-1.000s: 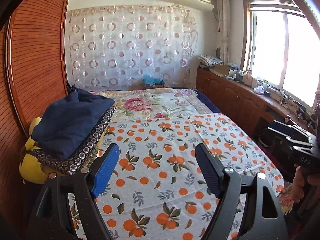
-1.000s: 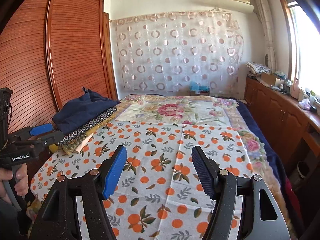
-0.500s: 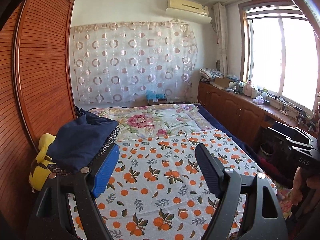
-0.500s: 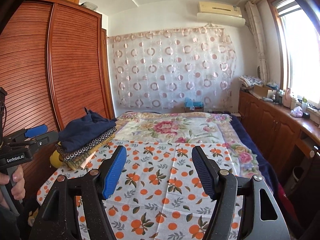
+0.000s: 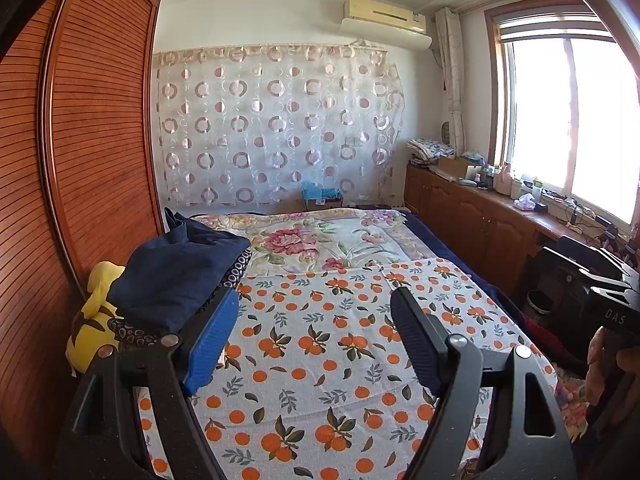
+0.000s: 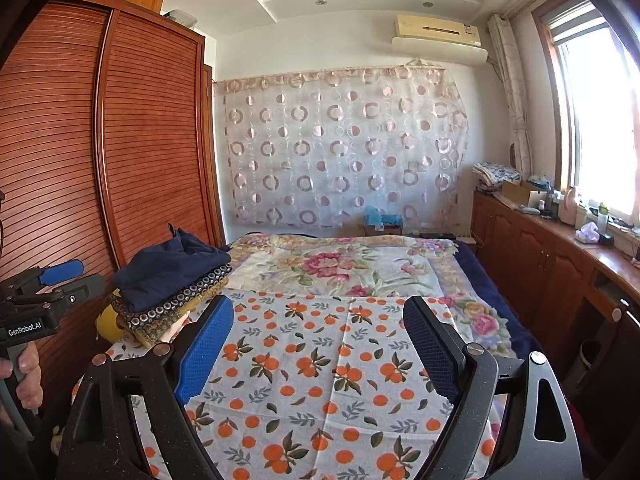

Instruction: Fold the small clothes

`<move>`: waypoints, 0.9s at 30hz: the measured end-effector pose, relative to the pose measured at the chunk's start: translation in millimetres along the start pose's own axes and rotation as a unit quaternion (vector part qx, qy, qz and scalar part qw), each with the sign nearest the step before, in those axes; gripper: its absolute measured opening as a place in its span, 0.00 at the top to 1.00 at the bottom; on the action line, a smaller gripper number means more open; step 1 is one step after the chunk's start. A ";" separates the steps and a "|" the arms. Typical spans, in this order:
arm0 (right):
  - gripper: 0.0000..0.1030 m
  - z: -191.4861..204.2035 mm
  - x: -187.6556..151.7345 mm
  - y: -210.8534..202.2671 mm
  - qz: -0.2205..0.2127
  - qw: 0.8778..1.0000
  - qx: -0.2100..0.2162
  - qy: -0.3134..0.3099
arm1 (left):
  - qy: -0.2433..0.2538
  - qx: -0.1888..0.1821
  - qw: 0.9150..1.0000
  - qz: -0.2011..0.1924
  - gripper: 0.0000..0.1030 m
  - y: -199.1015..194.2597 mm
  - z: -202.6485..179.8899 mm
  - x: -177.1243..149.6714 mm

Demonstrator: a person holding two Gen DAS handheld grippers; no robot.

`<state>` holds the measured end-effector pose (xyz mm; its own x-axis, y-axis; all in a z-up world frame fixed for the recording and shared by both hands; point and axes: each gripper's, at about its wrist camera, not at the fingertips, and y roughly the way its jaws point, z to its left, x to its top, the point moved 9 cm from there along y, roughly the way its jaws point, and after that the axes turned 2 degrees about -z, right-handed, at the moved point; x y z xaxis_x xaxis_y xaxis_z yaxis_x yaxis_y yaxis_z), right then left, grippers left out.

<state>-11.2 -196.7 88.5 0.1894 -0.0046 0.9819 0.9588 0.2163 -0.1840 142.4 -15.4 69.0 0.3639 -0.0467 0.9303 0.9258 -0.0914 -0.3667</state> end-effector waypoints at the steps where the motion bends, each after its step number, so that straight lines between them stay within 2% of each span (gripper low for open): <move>1: 0.14 -0.4 -0.5 0.3 0.001 1.000 0.000 0.000 | 0.000 0.000 1.000 0.000 0.23 -0.4 -1.0 -0.3; 27: 0.14 -7.8 -0.3 0.5 0.003 1.000 0.003 0.000 | 0.000 0.002 1.000 0.002 0.23 0.6 -0.3 -1.7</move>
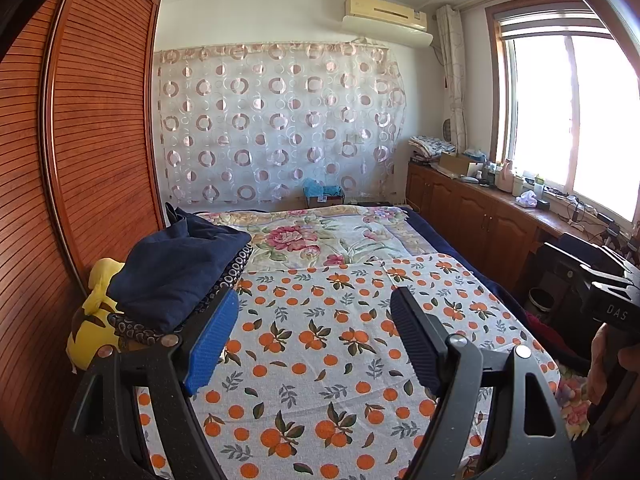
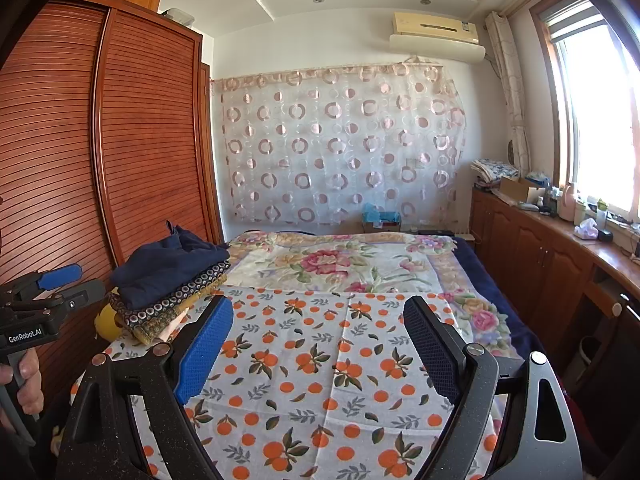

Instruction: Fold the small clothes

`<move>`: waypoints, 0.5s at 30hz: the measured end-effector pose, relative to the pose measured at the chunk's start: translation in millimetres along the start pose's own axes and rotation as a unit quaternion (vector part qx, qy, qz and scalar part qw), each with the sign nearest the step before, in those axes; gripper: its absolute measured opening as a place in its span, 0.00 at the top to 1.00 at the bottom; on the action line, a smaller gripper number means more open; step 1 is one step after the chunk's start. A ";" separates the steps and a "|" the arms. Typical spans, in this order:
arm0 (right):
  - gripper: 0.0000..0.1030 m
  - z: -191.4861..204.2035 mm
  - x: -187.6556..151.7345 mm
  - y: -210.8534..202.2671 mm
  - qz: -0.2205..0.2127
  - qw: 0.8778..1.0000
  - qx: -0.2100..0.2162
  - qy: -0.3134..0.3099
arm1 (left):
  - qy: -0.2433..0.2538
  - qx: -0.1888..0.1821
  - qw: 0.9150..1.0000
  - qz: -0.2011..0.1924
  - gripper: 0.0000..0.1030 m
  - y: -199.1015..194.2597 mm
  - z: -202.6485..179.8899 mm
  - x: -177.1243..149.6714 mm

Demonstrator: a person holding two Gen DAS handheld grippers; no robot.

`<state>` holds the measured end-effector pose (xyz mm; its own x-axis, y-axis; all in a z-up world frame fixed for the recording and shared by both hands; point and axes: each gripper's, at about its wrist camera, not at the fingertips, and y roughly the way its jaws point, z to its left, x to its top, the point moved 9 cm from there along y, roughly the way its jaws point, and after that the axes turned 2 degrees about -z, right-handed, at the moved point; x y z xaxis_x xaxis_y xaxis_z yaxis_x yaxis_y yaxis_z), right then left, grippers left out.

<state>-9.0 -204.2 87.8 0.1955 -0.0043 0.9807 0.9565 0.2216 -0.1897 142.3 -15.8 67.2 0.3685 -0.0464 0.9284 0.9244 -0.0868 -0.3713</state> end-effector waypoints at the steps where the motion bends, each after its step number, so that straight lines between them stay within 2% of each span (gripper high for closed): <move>1: 0.14 -0.1 -0.1 -0.1 0.000 1.000 0.000 0.000 | 0.000 -0.001 1.000 0.000 0.23 -0.2 -0.2 0.2; 15: 0.14 -1.9 0.6 -0.1 -0.001 1.000 0.001 -0.002 | 0.000 0.004 1.000 0.000 0.23 0.7 1.3 -0.8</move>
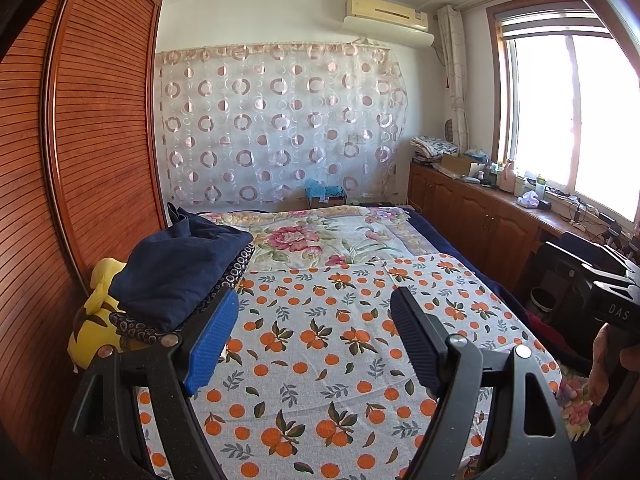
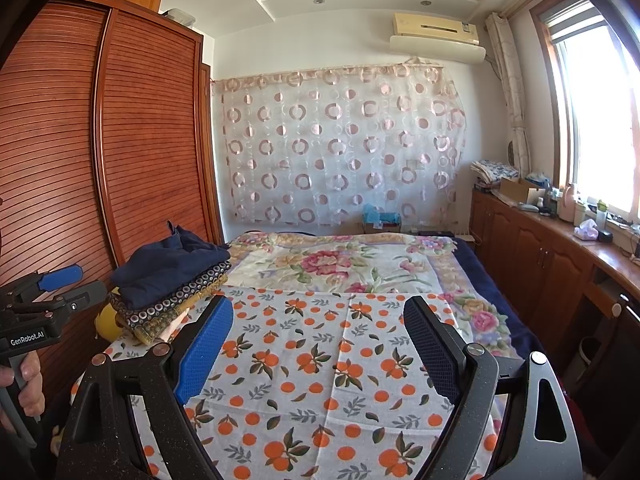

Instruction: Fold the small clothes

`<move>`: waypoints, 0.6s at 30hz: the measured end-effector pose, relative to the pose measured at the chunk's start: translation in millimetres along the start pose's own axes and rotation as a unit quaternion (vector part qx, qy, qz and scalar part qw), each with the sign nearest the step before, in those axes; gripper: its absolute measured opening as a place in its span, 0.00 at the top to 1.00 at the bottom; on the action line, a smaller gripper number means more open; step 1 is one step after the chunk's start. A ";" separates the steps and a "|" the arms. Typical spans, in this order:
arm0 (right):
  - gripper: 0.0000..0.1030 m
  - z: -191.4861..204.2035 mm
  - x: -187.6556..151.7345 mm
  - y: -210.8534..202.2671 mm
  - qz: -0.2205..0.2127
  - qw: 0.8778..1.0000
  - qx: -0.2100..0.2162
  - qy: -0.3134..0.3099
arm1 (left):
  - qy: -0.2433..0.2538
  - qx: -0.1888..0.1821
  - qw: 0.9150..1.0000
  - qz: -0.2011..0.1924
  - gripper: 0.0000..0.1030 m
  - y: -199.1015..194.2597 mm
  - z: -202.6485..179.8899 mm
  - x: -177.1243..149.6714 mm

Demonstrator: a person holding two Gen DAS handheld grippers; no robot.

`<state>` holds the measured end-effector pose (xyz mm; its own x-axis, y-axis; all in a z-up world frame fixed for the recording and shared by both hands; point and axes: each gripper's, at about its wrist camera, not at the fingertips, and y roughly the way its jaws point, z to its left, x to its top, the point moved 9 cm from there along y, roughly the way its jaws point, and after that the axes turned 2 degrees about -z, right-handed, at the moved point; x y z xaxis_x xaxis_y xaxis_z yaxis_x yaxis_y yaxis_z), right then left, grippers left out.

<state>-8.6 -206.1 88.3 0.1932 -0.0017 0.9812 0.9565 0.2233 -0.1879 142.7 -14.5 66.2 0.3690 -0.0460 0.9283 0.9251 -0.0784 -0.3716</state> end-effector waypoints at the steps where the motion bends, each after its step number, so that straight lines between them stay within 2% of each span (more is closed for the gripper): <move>1: 0.14 -0.2 0.2 -0.1 0.000 1.000 0.000 0.000 | 0.000 -0.001 1.000 0.000 0.23 -0.2 0.0 0.2; 18: 0.14 -2.4 -0.2 0.4 0.000 1.000 0.002 0.000 | 0.001 -0.001 1.000 0.000 0.23 -0.2 -0.1 0.3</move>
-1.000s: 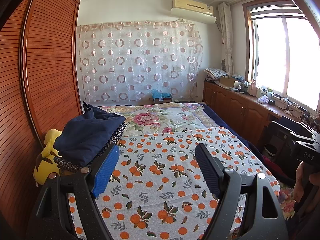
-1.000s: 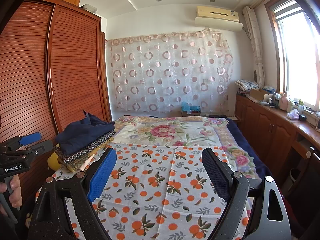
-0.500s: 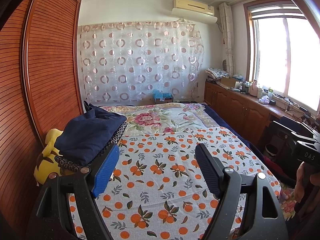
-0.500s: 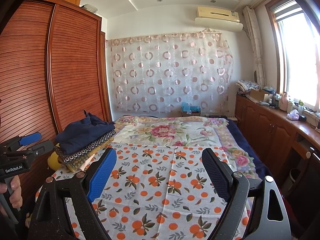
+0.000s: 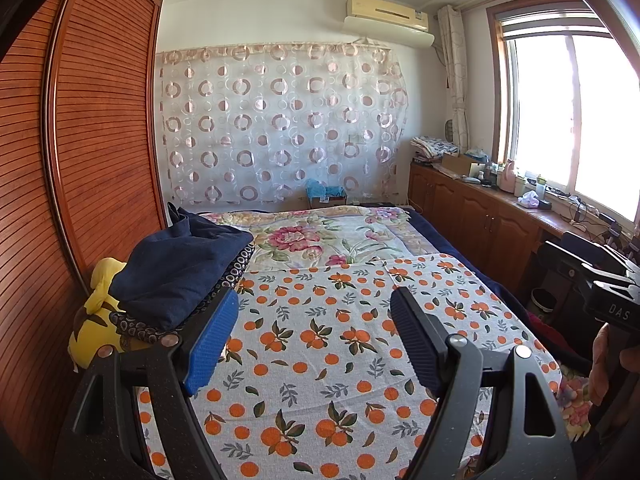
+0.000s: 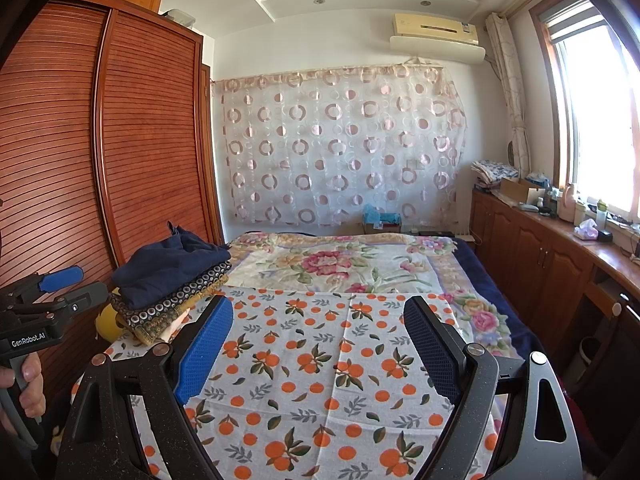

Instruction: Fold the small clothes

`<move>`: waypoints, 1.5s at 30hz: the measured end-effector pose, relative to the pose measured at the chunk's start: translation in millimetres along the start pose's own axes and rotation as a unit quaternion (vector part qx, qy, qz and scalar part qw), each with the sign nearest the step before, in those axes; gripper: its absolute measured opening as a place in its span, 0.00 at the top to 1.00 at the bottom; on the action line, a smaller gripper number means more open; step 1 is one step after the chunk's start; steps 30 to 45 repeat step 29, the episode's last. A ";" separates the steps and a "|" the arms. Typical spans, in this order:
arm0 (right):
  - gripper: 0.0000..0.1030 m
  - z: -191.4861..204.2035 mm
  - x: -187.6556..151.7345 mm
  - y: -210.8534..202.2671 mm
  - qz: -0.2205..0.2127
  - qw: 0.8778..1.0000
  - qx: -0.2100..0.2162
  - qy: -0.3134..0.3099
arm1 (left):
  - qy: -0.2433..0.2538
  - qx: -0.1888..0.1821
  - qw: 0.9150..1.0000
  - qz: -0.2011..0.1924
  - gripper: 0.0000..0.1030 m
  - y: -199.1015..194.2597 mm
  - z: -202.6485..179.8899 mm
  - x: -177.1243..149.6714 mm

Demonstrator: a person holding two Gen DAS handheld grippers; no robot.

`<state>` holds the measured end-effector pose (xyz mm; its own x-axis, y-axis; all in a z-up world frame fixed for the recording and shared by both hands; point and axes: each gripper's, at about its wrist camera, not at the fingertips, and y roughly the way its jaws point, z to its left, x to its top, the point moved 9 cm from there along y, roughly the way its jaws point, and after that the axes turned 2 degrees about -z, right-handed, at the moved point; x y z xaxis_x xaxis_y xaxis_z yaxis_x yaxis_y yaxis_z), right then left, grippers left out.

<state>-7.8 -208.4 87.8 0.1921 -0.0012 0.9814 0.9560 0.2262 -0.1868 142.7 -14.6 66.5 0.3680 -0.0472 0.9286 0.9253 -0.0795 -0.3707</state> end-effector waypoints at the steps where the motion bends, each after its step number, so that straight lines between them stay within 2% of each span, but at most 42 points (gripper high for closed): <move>1: 0.14 -0.2 0.3 0.2 0.000 1.000 0.000 0.000 | 0.000 0.000 1.000 0.000 0.23 0.0 -0.1 0.0; 45: 0.14 1.7 -2.0 -0.3 -0.002 1.000 -0.003 0.001 | 0.000 0.000 1.000 -0.001 0.23 -0.1 -0.3 -1.0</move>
